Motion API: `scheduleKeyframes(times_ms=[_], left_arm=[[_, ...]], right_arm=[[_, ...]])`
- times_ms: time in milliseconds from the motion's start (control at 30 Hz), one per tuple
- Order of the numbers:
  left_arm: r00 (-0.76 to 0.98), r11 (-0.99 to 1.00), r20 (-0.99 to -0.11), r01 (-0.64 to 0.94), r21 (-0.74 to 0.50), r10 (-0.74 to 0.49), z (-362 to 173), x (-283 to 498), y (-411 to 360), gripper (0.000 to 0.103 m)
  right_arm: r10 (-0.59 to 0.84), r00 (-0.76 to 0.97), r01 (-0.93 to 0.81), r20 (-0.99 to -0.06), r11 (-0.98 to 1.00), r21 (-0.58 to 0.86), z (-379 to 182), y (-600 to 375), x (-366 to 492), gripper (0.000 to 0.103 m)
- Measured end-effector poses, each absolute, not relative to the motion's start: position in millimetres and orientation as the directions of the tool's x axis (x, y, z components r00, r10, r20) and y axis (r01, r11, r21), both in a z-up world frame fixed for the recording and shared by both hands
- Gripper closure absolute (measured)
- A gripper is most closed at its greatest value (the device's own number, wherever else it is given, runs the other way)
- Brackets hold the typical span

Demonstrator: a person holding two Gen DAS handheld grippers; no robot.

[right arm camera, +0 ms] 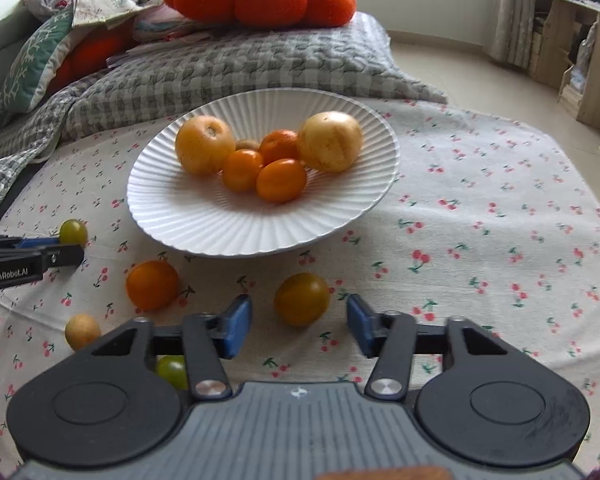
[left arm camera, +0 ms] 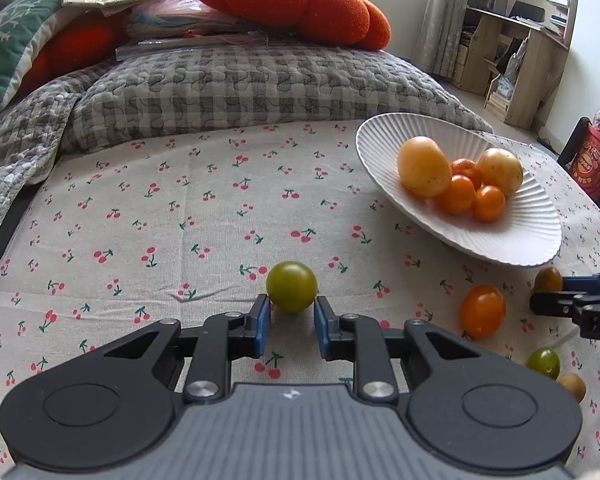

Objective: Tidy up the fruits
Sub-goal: 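Grasp the green-yellow tomato with the left tool while the right tool grasps a yellow tomato, then carry both tomatoes into the white bowl and open both tools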

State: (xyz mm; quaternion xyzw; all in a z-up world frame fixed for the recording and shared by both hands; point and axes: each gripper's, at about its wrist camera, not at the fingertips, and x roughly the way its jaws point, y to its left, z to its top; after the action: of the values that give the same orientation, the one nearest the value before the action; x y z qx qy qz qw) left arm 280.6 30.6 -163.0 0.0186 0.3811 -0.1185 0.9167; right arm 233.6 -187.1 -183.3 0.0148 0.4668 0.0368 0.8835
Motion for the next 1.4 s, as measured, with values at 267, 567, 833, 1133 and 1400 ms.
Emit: scheduleKeyframes(times_ms=[267,567,833,1133,1400], left_arm=[[0.675,0.971,-0.710,0.234,-0.052,-0.201,-164,283,27,0.090],[0.684,0.969,-0.703,0.246,-0.029,-0.195,-166,290,20,0.073],[0.677,0.971,-0.704,0.228,-0.075,-0.213,-164,288,30,0.089],[0.719,0.946,-0.624,0.299,-0.121,-0.307,-130,276,19,0.089],[0.709,0.897,-0.578,0.430,-0.099,-0.404,-112,271,-15,0.089]], right_arm=[[0.085,0.561,-0.073,-0.824,0.996,0.053,-181,-186,227,0.077],[0.121,0.558,-0.093,-0.821,0.992,0.083,-173,-179,222,0.077],[0.177,0.555,-0.121,-0.813,0.984,0.132,-164,-165,218,0.077],[0.195,0.582,-0.110,-0.789,0.981,0.161,-151,-169,220,0.077],[0.165,0.640,-0.051,-0.750,0.984,0.173,-133,-190,235,0.077]])
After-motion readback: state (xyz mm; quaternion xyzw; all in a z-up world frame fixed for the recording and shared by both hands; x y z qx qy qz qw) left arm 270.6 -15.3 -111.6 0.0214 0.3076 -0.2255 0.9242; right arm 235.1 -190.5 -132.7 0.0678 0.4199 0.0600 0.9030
